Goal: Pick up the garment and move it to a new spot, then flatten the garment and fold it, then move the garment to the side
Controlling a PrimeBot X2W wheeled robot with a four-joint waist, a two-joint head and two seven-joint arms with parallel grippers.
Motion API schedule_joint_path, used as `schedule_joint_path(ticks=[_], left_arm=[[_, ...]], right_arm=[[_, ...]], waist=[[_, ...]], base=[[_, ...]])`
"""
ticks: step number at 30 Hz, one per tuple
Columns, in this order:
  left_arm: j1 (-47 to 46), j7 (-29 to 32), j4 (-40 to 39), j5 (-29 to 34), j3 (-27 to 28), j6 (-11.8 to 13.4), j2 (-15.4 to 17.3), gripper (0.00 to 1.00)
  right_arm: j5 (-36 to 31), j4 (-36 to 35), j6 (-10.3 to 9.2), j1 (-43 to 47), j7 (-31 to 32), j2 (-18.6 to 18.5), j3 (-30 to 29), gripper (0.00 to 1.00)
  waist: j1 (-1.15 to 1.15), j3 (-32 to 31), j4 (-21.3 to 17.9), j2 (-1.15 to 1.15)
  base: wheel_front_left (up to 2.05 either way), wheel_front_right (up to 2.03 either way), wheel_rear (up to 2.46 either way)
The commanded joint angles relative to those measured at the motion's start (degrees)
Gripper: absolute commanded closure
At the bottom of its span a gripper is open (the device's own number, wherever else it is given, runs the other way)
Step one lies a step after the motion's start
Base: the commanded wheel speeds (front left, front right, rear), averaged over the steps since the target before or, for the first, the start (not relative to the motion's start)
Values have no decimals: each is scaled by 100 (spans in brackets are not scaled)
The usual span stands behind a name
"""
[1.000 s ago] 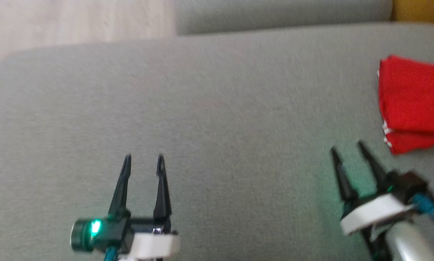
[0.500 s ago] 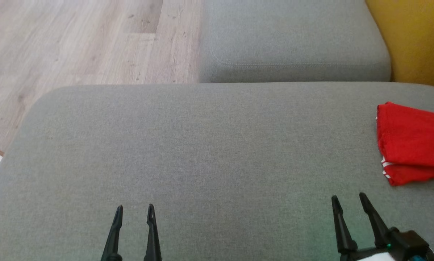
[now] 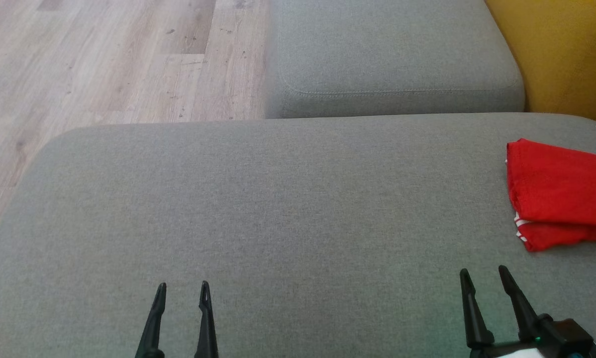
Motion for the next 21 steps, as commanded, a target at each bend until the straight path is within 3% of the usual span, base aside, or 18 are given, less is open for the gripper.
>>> schedule_joint_path(ticks=[1,2,3,6,21], left_arm=[[-188,-29,-157,29,172,-11,-33,0],[-194,-29,-149,38,169,-15,-33,0],[2,1,14,0,-1,-5,0,100],[51,2,330,0,-8,-4,-2,100],[-182,182,415,-1081,163,-185,59,100]], right_arm=[[-43,-220,39,-131,-62,-37,99,0],[-43,-222,39,-131,-62,-36,95,0],[3,1,0,0,0,1,-11,100],[2,304,-1,24,10,2,16,100],[1080,342,4,-209,193,-60,-20,100]], waist=[[0,2,-4,0],[0,3,-5,0],[0,2,-6,0],[0,2,-8,0],[0,73,-57,0]], base=[[0,0,0],[0,0,0],[0,0,0],[0,0,0],[0,0,0]])
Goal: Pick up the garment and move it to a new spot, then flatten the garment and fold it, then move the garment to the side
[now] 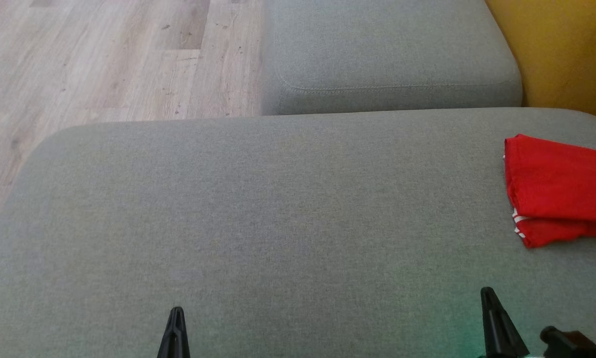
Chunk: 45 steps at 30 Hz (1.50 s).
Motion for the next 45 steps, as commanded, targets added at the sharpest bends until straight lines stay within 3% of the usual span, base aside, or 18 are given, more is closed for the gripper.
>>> schedule_joint_path(ticks=[1,45], left_arm=[[-296,35,-150,-179,119,-43,41,100],[-1041,667,207,-3247,738,-618,132,100]], right_arm=[[194,-153,6,-297,21,-63,-28,100],[3248,-12,20,-998,659,-157,-259,100]], waist=[[0,7,-4,0],[0,210,-145,0]], base=[[0,0,0],[0,0,0]])
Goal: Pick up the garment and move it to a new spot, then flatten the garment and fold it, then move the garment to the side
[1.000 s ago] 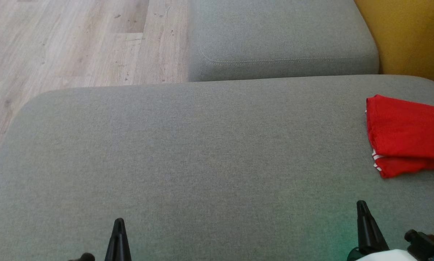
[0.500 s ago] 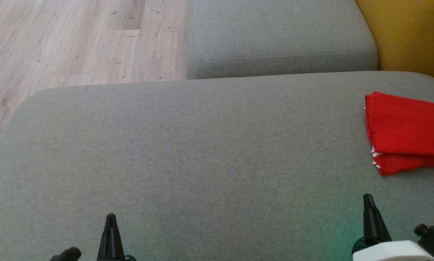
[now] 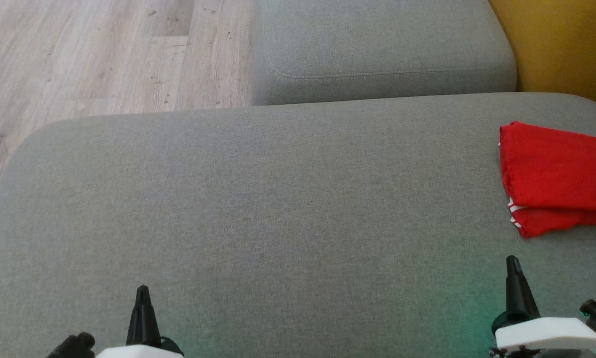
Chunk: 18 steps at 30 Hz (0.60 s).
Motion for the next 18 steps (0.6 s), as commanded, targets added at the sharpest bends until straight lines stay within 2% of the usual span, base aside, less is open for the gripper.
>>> schedule_joint_path(ticks=[1,18], left_arm=[[-337,31,-139,-208,194,-66,72,100],[-604,290,-16,-1295,455,-271,79,100]], right_arm=[[215,-163,22,-317,42,-132,9,100],[1302,-110,27,-573,298,-144,-105,100]], waist=[[0,9,-6,0],[0,83,-57,0]], base=[[0,0,0],[0,0,0]])
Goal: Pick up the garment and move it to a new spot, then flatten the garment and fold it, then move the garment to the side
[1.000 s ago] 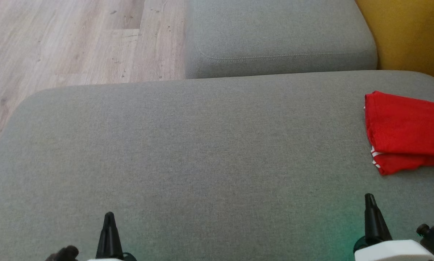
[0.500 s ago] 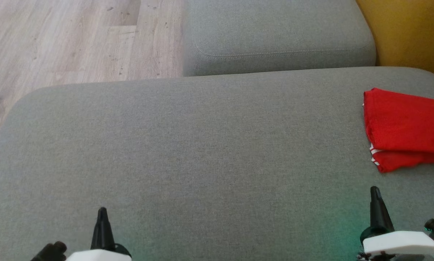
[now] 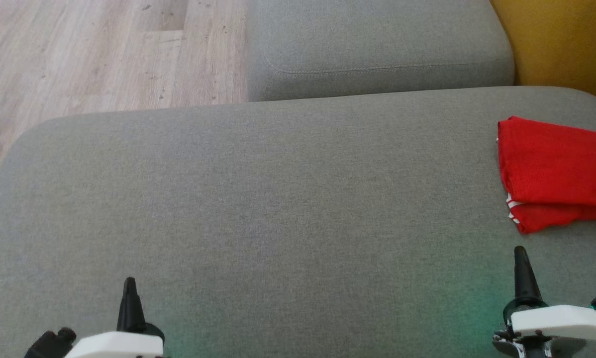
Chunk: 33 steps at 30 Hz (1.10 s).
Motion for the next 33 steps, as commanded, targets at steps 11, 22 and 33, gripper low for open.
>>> schedule_joint_path(ticks=[11,22,33], left_arm=[[-521,189,-64,-818,343,-199,73,100],[-706,376,21,-1555,534,-341,70,100],[-890,565,107,-2288,728,-481,64,100]], right_arm=[[838,-120,30,-506,208,-133,-48,100],[1577,-83,34,-683,392,-134,-136,100],[2311,-46,37,-860,578,-134,-227,100]], waist=[[0,51,-35,0],[0,102,-71,0],[-1,153,-106,0]], base=[[0,0,0],[0,0,0],[0,0,0]])
